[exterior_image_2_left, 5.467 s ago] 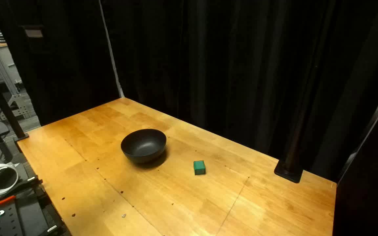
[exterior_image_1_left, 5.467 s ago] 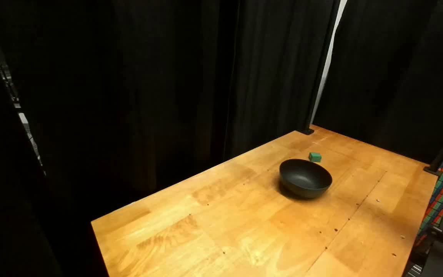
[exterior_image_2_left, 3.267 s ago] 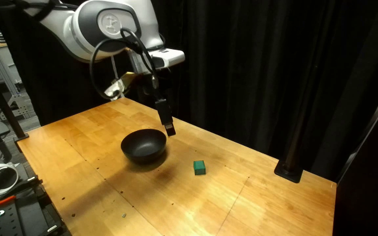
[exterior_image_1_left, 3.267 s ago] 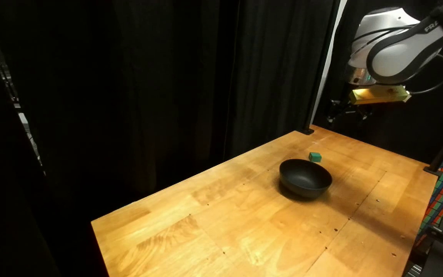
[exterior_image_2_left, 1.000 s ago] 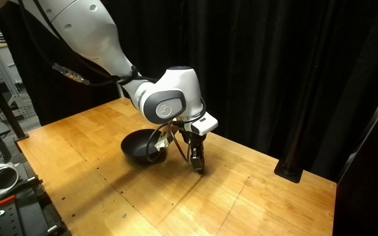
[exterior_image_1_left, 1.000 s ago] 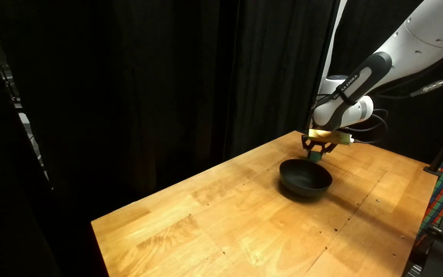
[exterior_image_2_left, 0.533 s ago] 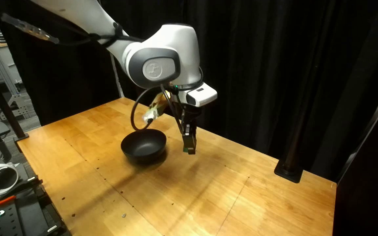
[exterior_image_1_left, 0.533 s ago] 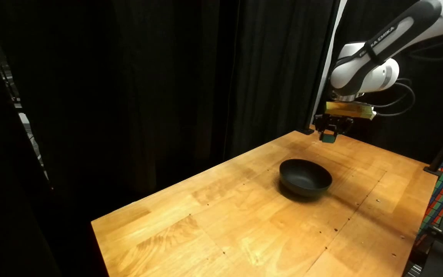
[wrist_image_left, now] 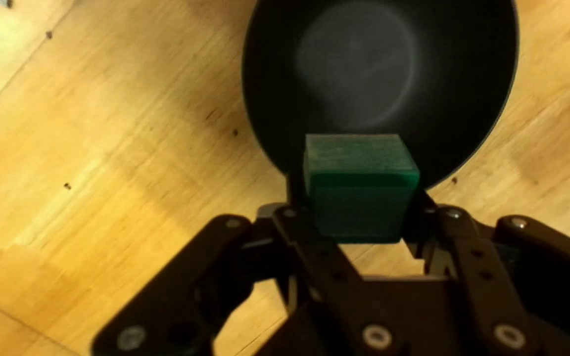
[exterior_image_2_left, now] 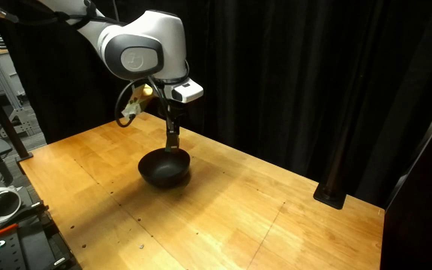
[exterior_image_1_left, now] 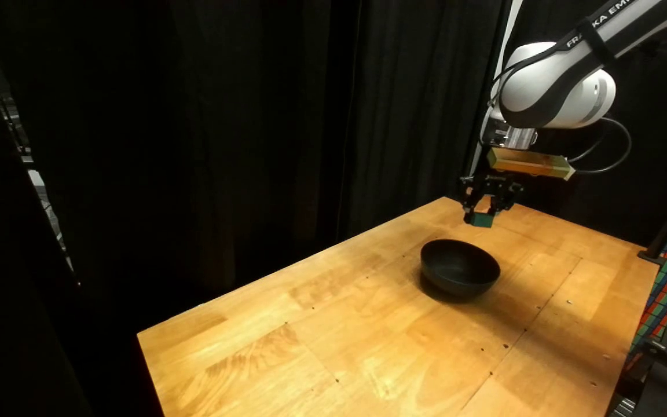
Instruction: Pick up the green object from the table and put in the bowl
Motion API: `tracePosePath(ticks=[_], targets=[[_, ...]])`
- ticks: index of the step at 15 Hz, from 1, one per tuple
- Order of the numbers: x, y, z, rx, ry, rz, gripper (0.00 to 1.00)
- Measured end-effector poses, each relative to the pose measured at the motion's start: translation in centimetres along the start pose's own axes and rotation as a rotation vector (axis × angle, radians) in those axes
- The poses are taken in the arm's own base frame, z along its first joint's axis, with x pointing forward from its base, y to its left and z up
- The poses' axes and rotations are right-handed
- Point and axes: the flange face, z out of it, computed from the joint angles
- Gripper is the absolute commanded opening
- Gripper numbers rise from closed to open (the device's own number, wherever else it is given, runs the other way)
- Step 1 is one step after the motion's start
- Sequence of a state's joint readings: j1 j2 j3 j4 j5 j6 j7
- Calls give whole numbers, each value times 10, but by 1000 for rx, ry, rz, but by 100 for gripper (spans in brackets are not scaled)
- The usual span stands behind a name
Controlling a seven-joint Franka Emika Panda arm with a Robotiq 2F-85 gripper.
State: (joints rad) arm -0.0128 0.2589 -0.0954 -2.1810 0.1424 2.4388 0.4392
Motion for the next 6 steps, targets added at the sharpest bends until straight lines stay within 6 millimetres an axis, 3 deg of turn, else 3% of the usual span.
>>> tracePosePath(ticks=[4, 6], targets=[[-33, -21, 18, -4, -78, -69, 99], [-42, -19, 16, -19, -172, -105, 100]])
